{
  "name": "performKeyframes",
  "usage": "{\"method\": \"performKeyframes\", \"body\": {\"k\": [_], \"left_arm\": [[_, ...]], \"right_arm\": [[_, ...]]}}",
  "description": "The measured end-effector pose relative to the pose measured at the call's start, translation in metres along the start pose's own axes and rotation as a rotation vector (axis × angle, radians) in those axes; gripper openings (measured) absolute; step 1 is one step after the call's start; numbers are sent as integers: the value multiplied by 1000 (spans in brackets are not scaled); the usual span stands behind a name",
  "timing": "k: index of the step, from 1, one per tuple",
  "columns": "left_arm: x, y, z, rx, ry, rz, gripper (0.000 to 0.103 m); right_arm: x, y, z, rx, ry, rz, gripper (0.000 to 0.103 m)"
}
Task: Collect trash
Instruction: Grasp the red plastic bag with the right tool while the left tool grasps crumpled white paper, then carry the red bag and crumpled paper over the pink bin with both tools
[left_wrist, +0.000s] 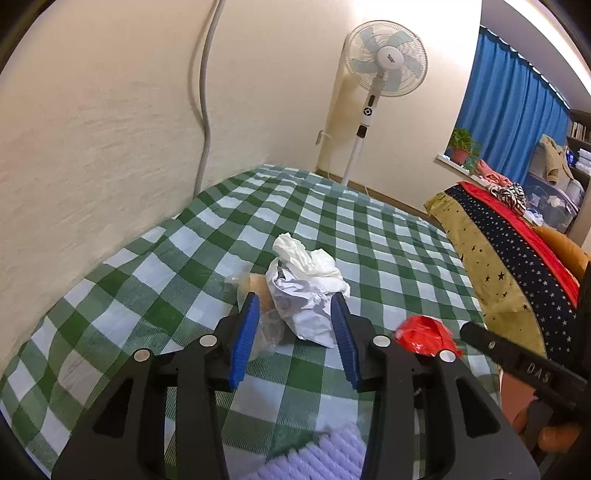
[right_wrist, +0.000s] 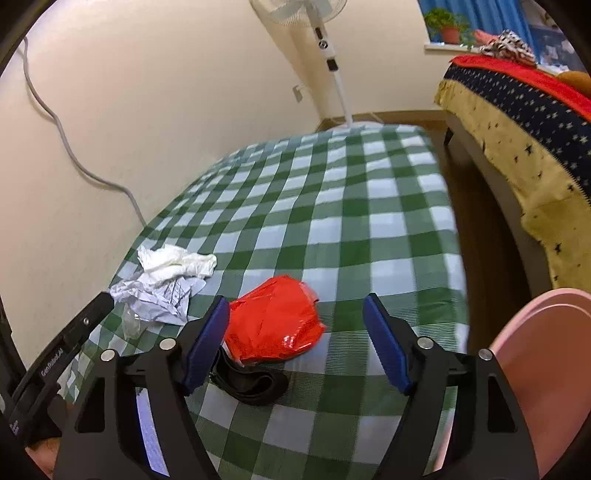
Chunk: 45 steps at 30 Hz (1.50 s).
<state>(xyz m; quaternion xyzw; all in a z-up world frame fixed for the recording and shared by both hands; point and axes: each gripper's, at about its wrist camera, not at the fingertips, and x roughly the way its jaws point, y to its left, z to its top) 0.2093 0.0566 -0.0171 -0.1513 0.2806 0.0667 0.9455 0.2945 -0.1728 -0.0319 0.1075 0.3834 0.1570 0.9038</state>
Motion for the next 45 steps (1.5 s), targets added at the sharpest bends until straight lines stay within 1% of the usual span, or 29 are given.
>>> {"method": "performKeyframes", "body": {"k": [8,11,12,13,14,15,16,17,18,20,21,22,25,28,35,40,45], "left_arm": [[24,5,4,-26,39,0,42],[29,6,3,-39,56,-16,41],[31,7,3,-37,62,-23,40],[32,7,2,-35,68,-34,30],[32,6,2,-33,73,-42,25],[32,6,2,-29,79,-47,22],[31,6,2,-23,78,-46,20],[30,7,2,-19,76,-44,19],[27,8,2,-17,72,-44,18],[22,10,4,-16,64,-42,16],[18,12,5,-16,60,-40,15],[14,13,6,-13,56,-38,15],[4,9,10,20,38,-23,15],[-7,8,15,23,23,-33,15],[-31,1,16,55,4,-28,15],[-47,-8,14,83,-4,-44,15],[-62,-17,13,98,-7,-63,15]], "right_arm": [[27,-4,-6,16,87,5,76],[30,-3,-7,9,97,11,75],[30,-3,-7,6,98,14,74],[31,-2,-8,2,100,20,72],[30,-1,-8,-1,101,26,70],[31,0,-8,-6,101,34,63],[30,1,-9,-12,104,50,54],[29,3,-9,-19,106,65,51],[29,6,-9,-32,104,61,50],[26,11,-10,-61,96,51,46],[24,11,-10,-65,89,56,40],[20,11,-9,-65,79,59,39],[12,12,-7,-69,56,39,39],[1,9,-4,-59,26,39,38],[-34,10,4,-51,-64,42,38],[-61,5,5,-24,-112,28,38],[-88,8,6,-34,-154,-1,38]]}}
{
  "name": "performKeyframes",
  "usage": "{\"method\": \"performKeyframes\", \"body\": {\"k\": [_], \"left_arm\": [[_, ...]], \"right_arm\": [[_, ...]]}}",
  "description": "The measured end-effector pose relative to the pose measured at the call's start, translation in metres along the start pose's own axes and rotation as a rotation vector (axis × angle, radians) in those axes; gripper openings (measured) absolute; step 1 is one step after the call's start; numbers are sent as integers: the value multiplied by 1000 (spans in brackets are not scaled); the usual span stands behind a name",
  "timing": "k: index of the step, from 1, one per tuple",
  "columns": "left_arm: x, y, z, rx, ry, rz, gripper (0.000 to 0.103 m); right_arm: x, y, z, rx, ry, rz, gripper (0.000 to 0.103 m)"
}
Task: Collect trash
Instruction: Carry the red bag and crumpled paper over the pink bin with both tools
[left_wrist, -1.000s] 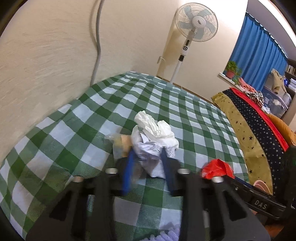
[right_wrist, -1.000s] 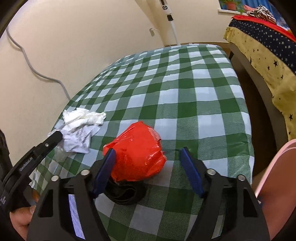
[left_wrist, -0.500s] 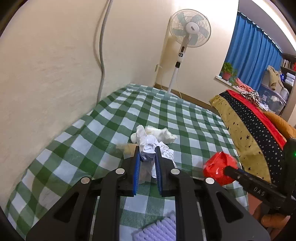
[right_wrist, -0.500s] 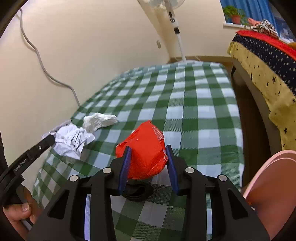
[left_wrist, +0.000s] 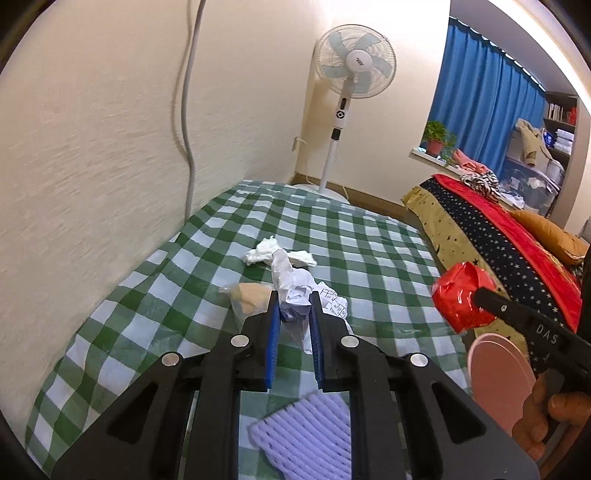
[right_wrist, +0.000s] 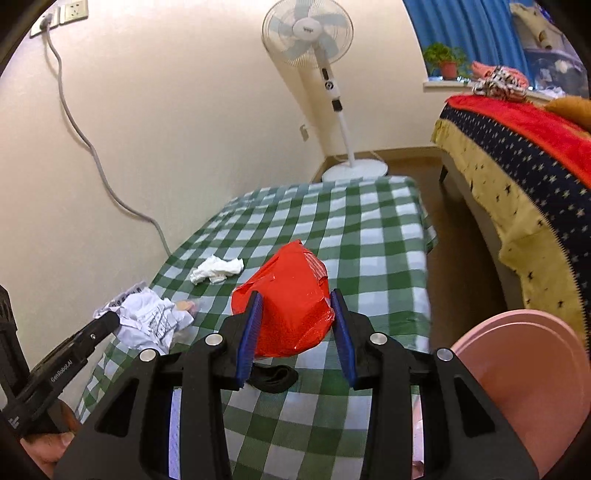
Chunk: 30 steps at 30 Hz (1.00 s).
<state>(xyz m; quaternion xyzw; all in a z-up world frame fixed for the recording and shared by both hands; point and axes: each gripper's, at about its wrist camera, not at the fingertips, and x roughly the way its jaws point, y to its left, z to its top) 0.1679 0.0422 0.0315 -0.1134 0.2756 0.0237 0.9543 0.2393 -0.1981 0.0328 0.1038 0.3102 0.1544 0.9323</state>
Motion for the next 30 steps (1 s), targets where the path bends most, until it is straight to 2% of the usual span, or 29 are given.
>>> {"method": "performKeyframes", "body": {"k": [11,23,30], "left_arm": [[-36,-20,-2,40,-10,-37,15],[-66,-48,-11,86,-29,-85,15],[-70,-60,-21,104,-30,-110,15]], "right_arm": [[-70,12,15,-48,-88,-57,38],[-129,-2,0,-40,-110,-109,38],[-154,-24,-12,-6,-133,-159,38]]}}
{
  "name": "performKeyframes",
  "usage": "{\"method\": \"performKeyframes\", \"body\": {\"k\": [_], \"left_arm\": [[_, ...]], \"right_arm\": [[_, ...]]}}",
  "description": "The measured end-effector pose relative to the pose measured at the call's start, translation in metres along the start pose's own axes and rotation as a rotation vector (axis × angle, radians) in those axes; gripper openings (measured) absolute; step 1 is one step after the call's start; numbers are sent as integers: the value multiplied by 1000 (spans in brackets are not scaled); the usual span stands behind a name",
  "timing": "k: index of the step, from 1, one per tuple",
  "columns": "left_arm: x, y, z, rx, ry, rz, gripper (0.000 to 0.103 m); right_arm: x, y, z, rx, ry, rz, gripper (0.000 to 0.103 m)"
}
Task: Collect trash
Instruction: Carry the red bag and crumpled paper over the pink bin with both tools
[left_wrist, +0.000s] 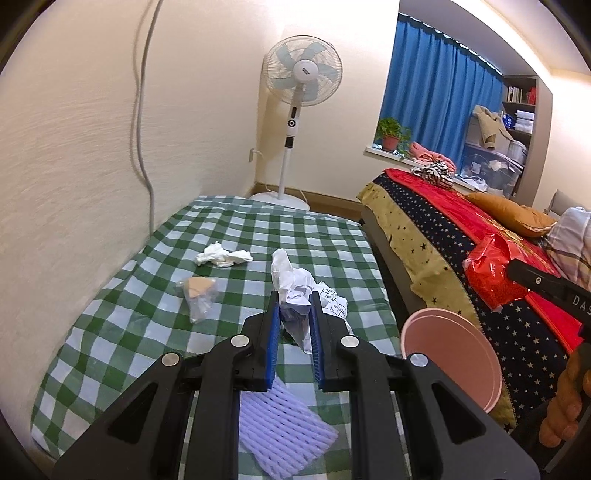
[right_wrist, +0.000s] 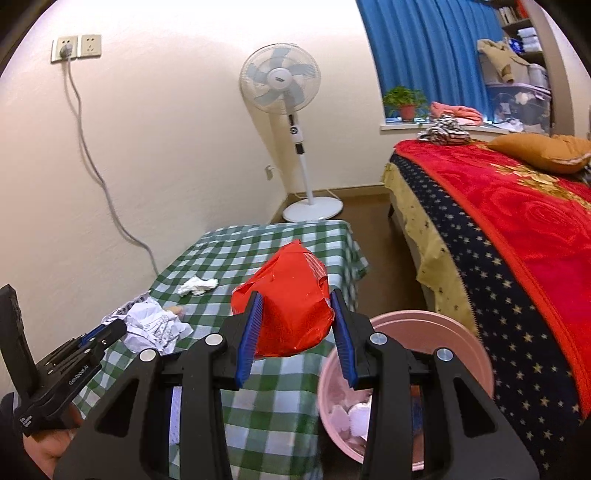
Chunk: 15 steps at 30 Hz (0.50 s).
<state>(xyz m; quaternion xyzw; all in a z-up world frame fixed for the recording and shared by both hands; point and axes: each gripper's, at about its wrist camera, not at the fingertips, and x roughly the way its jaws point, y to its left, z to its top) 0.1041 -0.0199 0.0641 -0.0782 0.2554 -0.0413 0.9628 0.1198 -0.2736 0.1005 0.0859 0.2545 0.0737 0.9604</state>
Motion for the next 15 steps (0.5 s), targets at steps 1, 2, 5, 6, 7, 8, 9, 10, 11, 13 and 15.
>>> {"method": "performKeyframes", "body": {"k": [1,2,5,6,7,8,9,10,11,13,15], "left_arm": [[0,-1,-1,1,-1,-2,15],[0,-3,-2,3,-2,-7,15],[0,-7,-5,7,-4,-15,15],[0,-8,-6,7,-5,-18,15],[0,-10,-7,7,-5,-23,15],[0,-11,-8,7,-6,-27,15],[0,-14,-9,9,-6,-33,15],[0,-15,-9,11,-7,-37,15],[0,-19,-10,17,-8,-43,15],[0,-24,-12,18,-9,-59,15],[1,-31,-13,29,-11,-70,15]], "right_arm": [[-1,-3,-1,7,-3,-6,38],[-4,-8,-1,16,-9,-15,38],[-9,-21,-3,26,-27,-49,38],[-10,-25,-4,33,-29,-60,38],[-11,-29,-4,44,-32,-66,38],[-11,-33,-3,55,-35,-72,38],[-12,-37,-3,64,-39,-79,38],[-13,-41,-3,72,-42,-88,38],[-13,-44,-4,78,-43,-92,38],[-15,-49,-5,87,-44,-102,38],[-14,-53,-5,87,-41,-111,38]]}}
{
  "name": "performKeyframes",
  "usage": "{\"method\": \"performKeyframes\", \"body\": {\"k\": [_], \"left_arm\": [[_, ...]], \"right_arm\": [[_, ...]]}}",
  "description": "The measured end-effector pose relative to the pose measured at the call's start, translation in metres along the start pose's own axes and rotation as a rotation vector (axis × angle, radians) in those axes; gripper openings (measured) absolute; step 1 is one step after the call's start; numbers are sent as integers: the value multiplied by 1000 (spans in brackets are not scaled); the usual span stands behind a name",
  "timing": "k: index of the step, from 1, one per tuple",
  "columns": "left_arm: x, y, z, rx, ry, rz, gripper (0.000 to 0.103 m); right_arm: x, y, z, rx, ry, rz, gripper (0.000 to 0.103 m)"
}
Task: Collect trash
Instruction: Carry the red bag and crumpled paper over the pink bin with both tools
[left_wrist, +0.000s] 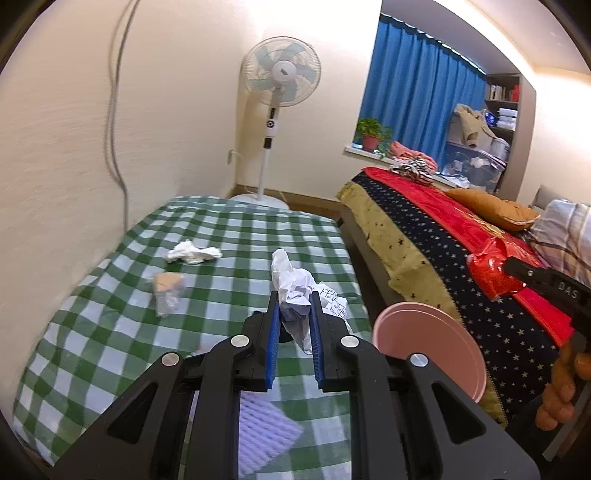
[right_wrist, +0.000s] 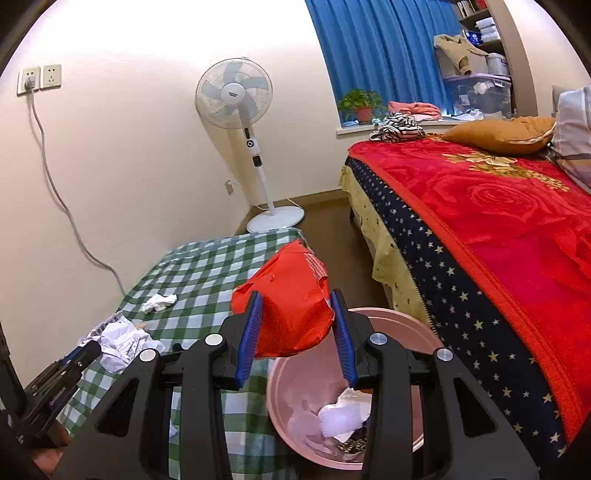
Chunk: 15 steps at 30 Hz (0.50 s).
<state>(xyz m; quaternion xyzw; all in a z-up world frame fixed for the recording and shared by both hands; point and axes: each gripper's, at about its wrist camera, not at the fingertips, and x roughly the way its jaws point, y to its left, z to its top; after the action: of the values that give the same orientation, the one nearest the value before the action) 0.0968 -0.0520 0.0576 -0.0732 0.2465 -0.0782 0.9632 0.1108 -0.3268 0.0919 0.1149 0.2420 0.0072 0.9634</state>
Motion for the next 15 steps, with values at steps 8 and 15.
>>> {"method": "performKeyframes", "body": {"k": [8,15], "left_arm": [[10,-21,-7,23,12,-46,15],[18,-36,-7,35,11,-79,15]], "right_arm": [[1,-14,-1,16,7,-39,38],[1,-24,-2,26,7,-74,38]]}}
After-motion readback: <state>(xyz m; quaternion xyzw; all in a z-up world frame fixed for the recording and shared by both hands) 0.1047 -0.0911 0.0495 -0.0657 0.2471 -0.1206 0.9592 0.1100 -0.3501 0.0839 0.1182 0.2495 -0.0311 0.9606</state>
